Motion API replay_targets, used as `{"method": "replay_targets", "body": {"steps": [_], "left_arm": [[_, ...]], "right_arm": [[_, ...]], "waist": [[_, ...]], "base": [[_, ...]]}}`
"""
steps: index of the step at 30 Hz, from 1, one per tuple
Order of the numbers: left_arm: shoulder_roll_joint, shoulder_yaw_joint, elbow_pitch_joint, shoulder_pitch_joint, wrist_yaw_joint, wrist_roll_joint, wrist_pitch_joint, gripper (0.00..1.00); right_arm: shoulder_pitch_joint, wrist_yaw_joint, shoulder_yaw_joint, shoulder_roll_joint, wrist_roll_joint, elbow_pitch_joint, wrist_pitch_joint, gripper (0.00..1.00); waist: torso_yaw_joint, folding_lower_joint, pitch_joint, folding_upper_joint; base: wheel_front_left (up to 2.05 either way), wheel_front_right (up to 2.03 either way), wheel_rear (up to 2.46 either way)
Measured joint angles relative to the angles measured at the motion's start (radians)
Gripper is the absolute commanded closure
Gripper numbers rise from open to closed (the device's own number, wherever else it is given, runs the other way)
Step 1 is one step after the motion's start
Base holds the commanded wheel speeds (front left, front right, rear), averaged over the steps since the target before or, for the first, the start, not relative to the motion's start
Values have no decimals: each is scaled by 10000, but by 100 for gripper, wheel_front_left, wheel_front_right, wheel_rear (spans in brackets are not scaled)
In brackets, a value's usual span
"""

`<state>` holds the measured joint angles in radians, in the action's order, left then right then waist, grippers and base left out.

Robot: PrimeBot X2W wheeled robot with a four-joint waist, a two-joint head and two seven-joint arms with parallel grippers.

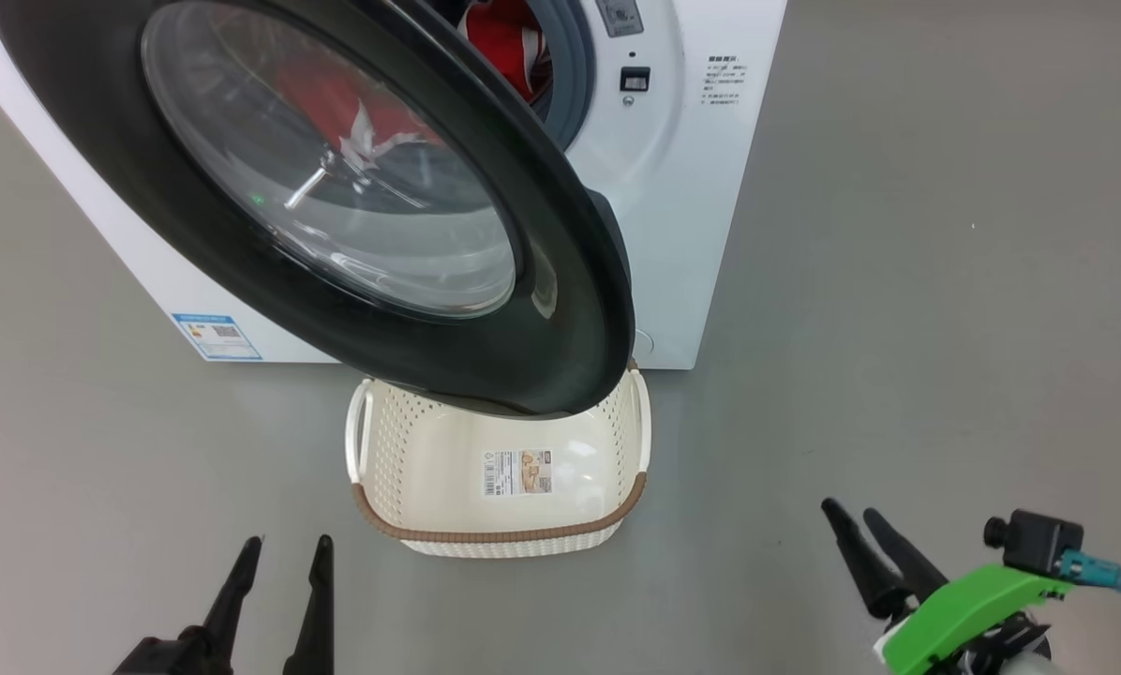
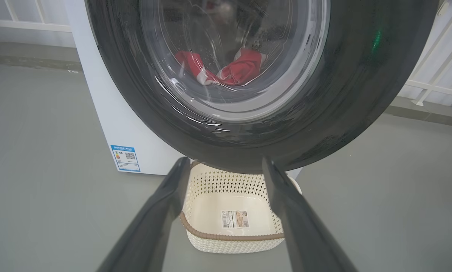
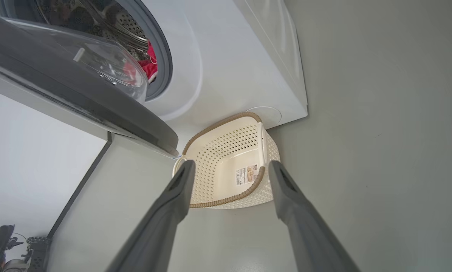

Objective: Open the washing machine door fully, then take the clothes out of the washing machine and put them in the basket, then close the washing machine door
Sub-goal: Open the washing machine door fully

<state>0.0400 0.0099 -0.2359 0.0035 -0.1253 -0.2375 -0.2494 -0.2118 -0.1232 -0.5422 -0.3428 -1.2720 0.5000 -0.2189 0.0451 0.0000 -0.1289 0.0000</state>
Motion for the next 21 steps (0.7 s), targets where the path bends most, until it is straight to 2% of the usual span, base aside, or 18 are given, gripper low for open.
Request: {"method": "replay_targets", "body": {"steps": [4,7,12,21], "left_arm": [[0,33,-2,1,0,2,0,0],[0,44,-4,1,0,2,0,0],[0,84,-2,1,0,2,0,0],[-2,107,8,-3,0,2,0,0]], "right_arm": [[-2,0,-531,-128,809,234,-280,0],[-3,0,-408,-105,1285,280,-280,0],[43,0,809,188,3187,-77,-293,0],[1099,0,3137,1175,6577,-1089,-336,0]], "waist": [[-25,0,-6,0],[-43,0,-17,0],[-87,0,-61,0],[-82,0,-126,0]], "base": [[0,0,0],[0,0,0],[0,0,0],[0,0,0]]}}
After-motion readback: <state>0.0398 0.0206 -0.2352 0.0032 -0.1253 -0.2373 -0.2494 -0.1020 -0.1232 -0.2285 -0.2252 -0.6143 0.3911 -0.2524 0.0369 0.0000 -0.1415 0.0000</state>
